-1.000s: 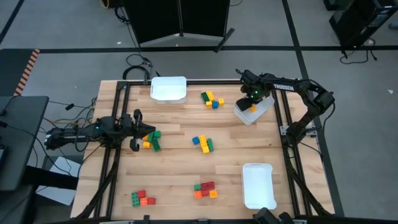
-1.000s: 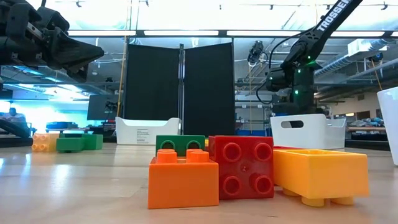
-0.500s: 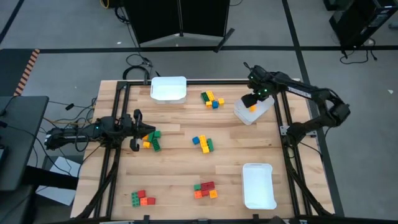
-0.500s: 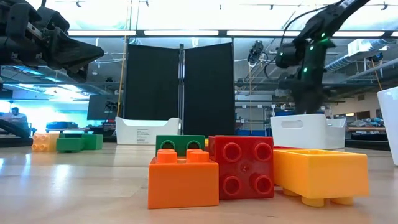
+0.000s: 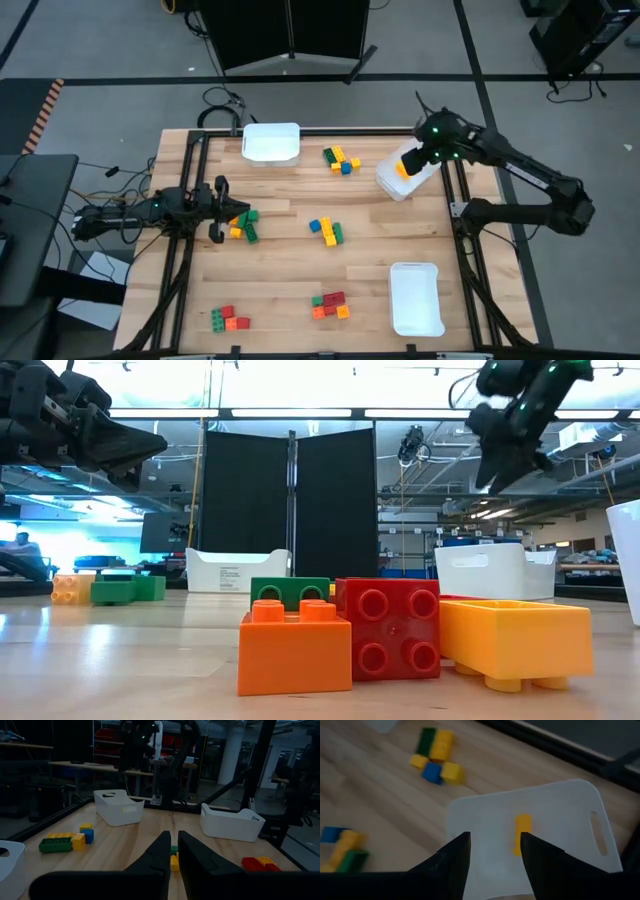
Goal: Sort blocks by size
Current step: Put the green square block into the top left white bin
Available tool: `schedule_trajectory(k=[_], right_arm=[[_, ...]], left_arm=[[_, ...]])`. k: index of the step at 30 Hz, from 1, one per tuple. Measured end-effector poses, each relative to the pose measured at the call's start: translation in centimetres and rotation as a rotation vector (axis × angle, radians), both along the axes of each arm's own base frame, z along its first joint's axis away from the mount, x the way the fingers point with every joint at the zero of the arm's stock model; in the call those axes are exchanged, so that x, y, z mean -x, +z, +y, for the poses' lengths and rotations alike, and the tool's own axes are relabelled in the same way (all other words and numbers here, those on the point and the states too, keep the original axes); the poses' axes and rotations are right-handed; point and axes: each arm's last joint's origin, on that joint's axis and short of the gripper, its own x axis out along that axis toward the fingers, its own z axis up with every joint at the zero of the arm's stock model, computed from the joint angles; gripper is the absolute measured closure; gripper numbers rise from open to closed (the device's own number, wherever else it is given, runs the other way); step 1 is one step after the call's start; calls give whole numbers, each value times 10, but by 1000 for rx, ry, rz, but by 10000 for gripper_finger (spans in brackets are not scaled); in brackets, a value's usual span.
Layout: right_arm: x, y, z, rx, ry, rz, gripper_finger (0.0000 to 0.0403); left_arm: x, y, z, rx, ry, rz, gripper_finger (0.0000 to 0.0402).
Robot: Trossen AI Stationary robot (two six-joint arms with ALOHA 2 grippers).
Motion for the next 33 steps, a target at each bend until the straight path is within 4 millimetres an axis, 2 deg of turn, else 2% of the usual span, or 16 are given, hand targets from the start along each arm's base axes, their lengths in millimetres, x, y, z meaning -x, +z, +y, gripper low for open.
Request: schedule_trajectory(k=[11,20,26,33], right_arm=[[4,21,39,130,76,-97,218],[-18,29,75,141,197,-242,219],[-44,17,101,148,219,-192,219],[-76,-13,126,30,178,-106,219]], left_arm=[[0,0,0,0,0,0,357],[0,0,0,0,0,0,357],[0,0,0,0,0,0,357],[0,0,0,0,4,-3,357]])
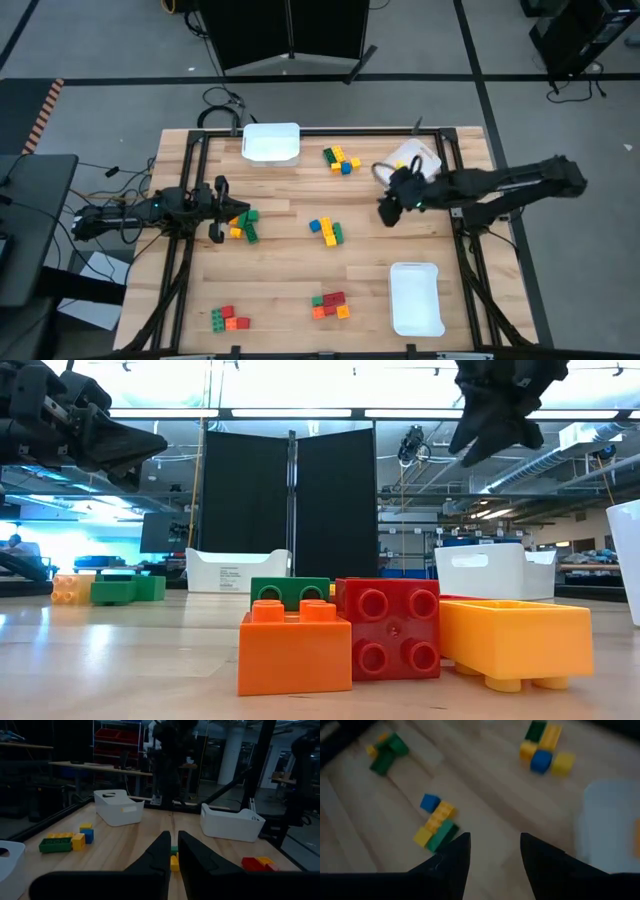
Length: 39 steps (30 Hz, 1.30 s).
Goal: Sort blocks by size
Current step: Put the green square block into the top left white bin
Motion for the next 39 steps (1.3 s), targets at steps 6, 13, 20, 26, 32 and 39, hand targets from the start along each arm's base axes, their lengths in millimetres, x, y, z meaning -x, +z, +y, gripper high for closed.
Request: schedule_trajectory(k=[6,13,20,26,32,39], right_arm=[[-20,-24,18,-88,-75,54,219],[-34,-43,35,-138,-116,74,219],[-45,-56,41,-152,-133,87,219],[-46,-58,40,-154,-135,93,219],[-47,-57,34,-139,-140,91,219],[-49,-57,27,-140,-165,81,219]], left_arm=[[0,3,0,8,2,-28,357],[1,7,0,165,-15,-84,357],[3,19,0,170,-21,-152,357],[8,42,1,162,43,-57,357],[6,74,2,141,86,86,357],[-3,107,2,187,66,15,357]])
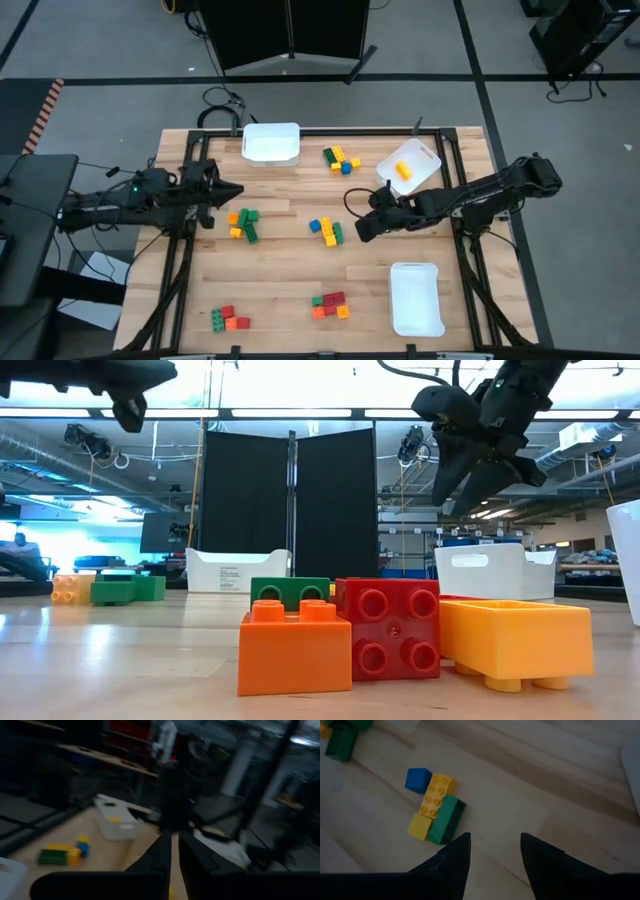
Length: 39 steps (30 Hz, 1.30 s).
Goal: Sort blocks by size
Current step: Put the green square block into the top left white bin
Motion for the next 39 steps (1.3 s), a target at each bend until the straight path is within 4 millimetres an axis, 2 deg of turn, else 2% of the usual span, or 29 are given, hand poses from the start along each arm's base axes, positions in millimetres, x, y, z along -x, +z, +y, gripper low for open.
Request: schedule_trajectory(k=[10,13,21,24,32,39], right_arm=[[-4,2,0,3,19,-45,219],[-4,2,0,3,19,-46,219],[-4,2,0,5,20,-45,219],[-5,2,0,6,21,-45,219],[-5,2,0,7,20,-44,219],[-5,2,0,8,23,-44,219]], left_arm=[[-15,-3,2,7,33,41,347],[-21,-6,2,8,34,70,320],[-32,-13,2,15,31,136,210],[-34,-14,2,95,27,140,183],[-35,-14,1,78,-5,142,175],[-40,-22,2,46,-5,223,175]])
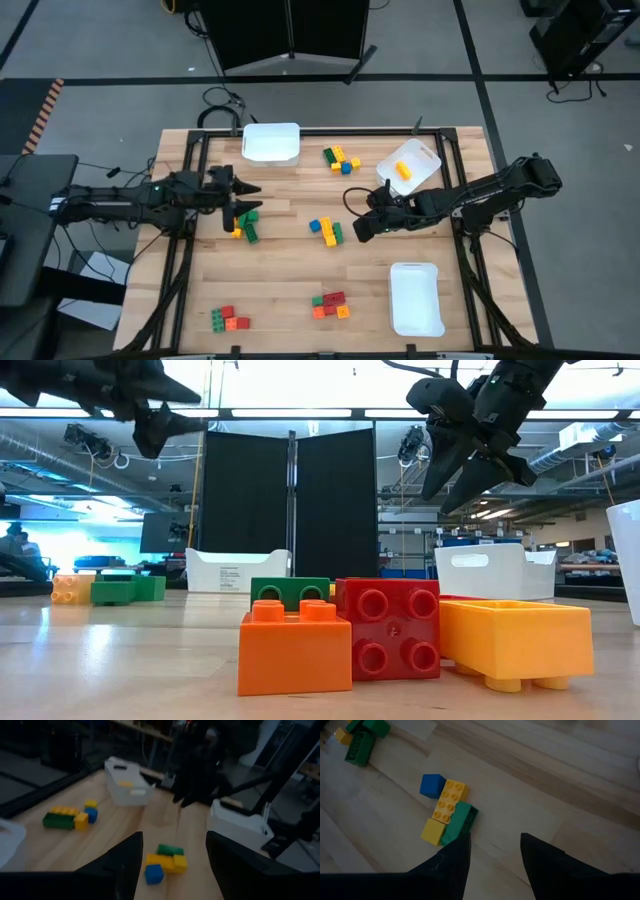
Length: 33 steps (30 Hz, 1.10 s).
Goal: Sort blocks by size
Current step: Put the green square block into the top left white bin
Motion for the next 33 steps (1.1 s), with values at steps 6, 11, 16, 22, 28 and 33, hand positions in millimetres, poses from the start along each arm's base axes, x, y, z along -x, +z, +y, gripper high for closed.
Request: schedule_trajectory(k=[6,11,16,22,28,33], right_arm=[[0,0,-1,31,-10,-6,219],[0,1,-2,42,-9,-3,219],[0,1,-3,57,7,3,219],[0,1,-3,59,11,4,219],[0,1,-3,65,20,7,219],[-1,1,-2,70,30,1,219]], left_arm=[[-12,-14,1,46,14,115,175],[-24,-15,1,-6,2,289,175],[-37,0,4,-160,11,578,175],[-64,0,8,-302,-59,848,174],[-84,-32,16,-304,-132,1093,174],[-95,-52,24,-272,-167,1172,175]])
